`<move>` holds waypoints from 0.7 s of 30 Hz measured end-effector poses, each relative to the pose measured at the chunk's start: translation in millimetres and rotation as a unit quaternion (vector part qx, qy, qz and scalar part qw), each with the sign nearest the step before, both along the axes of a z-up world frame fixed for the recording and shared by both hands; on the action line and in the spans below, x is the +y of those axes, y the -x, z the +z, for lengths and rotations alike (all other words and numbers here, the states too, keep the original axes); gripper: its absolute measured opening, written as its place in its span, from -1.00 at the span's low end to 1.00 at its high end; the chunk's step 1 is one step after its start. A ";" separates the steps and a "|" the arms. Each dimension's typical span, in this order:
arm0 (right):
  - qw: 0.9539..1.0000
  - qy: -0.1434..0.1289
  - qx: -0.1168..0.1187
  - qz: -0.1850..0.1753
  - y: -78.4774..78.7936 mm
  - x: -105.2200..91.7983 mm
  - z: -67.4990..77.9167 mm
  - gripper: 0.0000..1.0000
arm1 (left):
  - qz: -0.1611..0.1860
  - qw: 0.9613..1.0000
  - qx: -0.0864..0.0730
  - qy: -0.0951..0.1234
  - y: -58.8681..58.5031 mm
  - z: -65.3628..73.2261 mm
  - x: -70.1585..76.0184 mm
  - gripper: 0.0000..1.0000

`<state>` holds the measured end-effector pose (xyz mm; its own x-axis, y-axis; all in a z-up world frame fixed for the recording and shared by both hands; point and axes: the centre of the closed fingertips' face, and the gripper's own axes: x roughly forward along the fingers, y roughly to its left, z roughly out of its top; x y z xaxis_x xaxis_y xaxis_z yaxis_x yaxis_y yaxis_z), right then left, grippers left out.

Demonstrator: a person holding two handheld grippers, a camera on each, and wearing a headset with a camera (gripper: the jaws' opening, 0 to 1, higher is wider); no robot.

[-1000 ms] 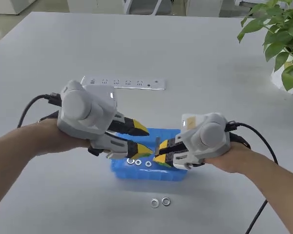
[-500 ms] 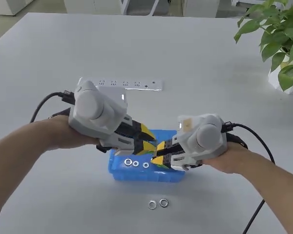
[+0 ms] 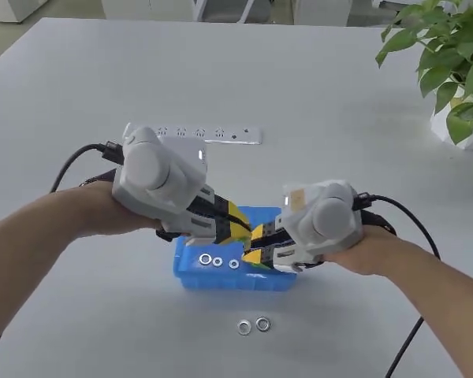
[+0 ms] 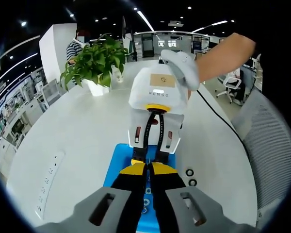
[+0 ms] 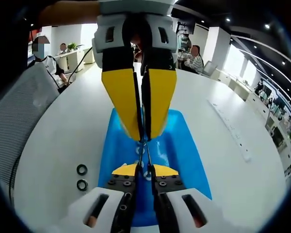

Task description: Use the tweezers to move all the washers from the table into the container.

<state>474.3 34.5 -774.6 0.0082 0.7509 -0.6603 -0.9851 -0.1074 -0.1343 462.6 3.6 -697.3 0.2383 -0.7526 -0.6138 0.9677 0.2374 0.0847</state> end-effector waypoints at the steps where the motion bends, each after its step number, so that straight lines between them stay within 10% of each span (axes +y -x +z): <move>1: 1.000 0.000 0.000 -0.001 0.0 0.1 0.1 -0.76 | 0.000 1.000 0.001 0.000 0.1 0.0 -0.1 -0.87; 21: 0.999 -0.013 -0.005 -0.031 -2.7 -8.4 19.5 -0.55 | 0.015 1.000 -0.006 0.008 -5.1 10.4 6.6 -0.88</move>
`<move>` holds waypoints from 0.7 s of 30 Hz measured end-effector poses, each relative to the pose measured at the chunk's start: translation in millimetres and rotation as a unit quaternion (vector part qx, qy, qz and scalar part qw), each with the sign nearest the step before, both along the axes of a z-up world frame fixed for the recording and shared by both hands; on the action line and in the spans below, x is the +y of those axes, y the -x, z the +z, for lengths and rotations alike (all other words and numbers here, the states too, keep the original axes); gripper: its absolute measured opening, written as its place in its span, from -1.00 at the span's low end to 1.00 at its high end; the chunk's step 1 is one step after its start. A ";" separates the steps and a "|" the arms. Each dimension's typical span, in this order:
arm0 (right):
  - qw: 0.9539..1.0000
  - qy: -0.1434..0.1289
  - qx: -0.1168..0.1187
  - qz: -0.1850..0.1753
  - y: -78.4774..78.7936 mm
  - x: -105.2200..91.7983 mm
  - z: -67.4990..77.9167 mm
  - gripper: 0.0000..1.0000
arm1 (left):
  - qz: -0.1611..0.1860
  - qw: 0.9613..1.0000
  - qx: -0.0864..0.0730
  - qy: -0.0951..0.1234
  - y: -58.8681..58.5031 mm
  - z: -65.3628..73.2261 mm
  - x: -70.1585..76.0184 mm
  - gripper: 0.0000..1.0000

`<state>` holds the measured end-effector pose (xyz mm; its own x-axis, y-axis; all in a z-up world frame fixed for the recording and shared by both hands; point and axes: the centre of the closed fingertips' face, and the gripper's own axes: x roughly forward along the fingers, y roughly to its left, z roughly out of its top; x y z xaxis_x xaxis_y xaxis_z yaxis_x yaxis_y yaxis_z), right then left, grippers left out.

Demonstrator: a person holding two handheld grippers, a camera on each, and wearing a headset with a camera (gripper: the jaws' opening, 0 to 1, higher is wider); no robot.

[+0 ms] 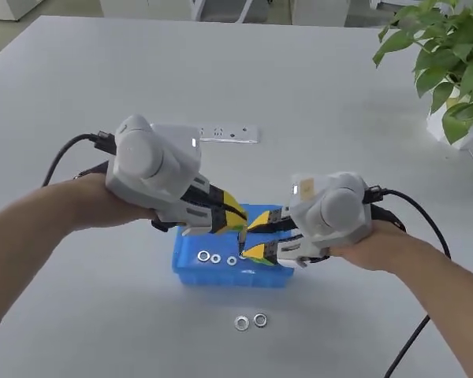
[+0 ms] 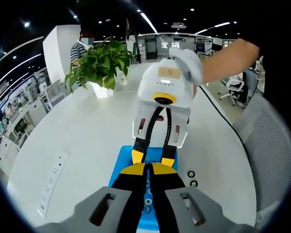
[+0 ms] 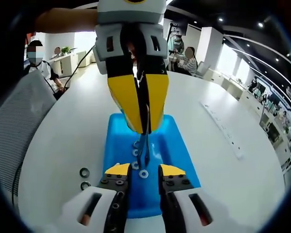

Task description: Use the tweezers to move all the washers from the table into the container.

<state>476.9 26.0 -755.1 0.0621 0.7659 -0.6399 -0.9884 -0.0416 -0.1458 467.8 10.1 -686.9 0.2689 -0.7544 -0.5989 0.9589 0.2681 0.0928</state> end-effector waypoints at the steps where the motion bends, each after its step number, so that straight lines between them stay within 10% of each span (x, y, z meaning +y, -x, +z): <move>1: 1.000 -0.001 0.004 -0.004 0.6 -0.9 0.9 -0.53 | 0.000 1.000 0.000 0.000 0.0 0.2 0.5 -0.88; 21: 0.996 -0.034 0.030 -0.073 6.4 -21.1 34.8 -0.10 | 0.025 1.000 0.003 -0.006 10.2 24.2 12.0 -0.89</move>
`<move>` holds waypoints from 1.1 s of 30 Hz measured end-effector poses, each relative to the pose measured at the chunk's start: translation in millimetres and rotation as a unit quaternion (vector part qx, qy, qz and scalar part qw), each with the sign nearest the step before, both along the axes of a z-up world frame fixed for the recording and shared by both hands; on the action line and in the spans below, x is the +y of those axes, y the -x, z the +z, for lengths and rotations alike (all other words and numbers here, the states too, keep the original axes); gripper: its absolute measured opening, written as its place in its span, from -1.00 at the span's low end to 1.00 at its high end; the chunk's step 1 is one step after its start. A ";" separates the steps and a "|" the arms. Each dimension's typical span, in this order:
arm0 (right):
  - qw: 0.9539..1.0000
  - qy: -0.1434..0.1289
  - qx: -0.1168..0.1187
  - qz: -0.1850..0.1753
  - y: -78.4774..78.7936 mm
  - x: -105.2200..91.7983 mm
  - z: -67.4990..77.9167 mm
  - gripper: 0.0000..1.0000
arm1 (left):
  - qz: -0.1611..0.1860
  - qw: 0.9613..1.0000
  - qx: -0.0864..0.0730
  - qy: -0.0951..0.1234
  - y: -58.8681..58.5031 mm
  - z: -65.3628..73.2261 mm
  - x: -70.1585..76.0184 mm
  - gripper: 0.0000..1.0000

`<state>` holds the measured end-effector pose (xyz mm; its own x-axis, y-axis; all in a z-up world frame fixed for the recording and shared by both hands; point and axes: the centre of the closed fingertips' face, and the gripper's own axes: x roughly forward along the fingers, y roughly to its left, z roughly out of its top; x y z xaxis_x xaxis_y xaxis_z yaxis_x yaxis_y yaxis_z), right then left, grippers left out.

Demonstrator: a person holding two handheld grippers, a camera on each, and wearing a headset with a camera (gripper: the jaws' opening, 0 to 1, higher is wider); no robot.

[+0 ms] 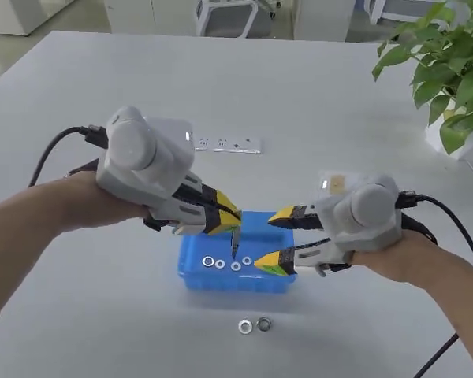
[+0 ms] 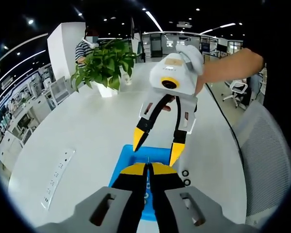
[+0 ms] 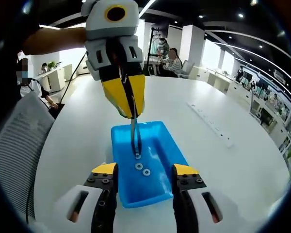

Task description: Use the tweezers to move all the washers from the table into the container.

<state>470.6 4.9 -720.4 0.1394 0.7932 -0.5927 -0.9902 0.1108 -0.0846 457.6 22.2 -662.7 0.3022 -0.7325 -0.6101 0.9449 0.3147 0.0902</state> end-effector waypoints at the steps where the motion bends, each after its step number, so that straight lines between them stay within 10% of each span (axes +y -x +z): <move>1: 1.000 0.001 -0.001 -0.004 0.7 -2.8 1.7 -0.10 | 0.002 1.000 0.001 0.001 0.5 1.9 0.7 -0.89; 33: 0.998 -0.025 -0.003 -0.050 36.7 -42.1 16.9 0.42 | 0.008 1.000 0.002 -0.002 46.1 36.2 6.0 -0.89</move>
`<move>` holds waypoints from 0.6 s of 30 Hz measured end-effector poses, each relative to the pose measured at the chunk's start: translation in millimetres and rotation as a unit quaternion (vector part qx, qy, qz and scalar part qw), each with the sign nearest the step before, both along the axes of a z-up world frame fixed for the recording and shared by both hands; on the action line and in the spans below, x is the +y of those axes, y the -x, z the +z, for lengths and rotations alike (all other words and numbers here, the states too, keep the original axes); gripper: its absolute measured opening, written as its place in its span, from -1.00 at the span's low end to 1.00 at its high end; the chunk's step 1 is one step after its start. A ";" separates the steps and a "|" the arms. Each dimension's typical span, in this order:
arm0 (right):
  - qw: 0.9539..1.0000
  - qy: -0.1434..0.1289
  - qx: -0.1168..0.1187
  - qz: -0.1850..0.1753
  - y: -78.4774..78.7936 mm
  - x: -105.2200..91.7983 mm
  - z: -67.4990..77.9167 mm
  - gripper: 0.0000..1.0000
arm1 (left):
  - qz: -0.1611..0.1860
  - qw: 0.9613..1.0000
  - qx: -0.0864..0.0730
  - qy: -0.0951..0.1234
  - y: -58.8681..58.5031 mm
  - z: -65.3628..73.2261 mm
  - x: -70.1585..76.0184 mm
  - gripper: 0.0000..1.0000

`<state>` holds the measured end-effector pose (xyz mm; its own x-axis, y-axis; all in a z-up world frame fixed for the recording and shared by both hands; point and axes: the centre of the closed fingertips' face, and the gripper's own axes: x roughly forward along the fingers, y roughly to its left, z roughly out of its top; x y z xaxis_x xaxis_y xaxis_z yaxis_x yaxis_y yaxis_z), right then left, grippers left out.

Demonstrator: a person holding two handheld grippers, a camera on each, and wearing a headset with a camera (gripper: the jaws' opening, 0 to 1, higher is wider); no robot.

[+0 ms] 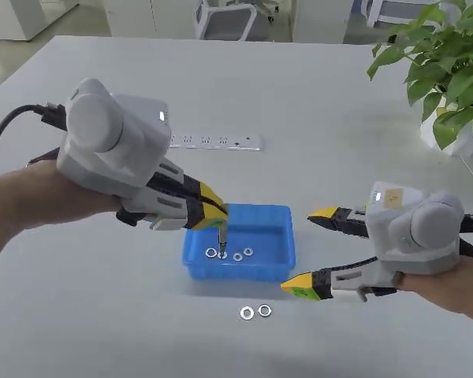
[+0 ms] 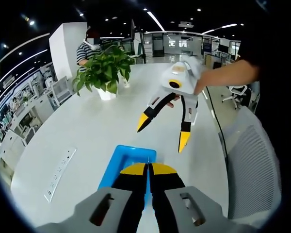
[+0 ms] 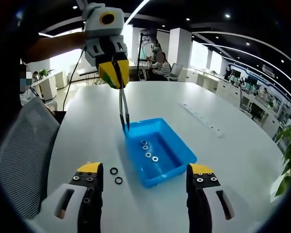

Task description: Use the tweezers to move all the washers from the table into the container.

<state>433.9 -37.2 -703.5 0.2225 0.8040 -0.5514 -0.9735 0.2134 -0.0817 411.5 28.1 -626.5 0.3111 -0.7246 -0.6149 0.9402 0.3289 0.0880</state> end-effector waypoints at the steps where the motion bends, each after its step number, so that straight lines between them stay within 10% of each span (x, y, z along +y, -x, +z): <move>1: 1.000 0.000 0.000 0.001 1.3 0.1 0.3 0.43 | 0.000 1.000 0.000 0.002 0.9 0.7 -0.9 -0.89; 18: 1.000 -0.001 0.001 0.012 19.2 -0.5 -8.9 0.46 | -0.037 0.999 -0.002 0.027 20.7 -8.6 -22.6 -0.89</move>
<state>414.7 -37.7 -712.3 0.2018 0.8099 -0.5507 -0.9786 0.1893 -0.0802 390.8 5.5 -635.1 0.2591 -0.7781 -0.5722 0.9615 0.2639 0.0765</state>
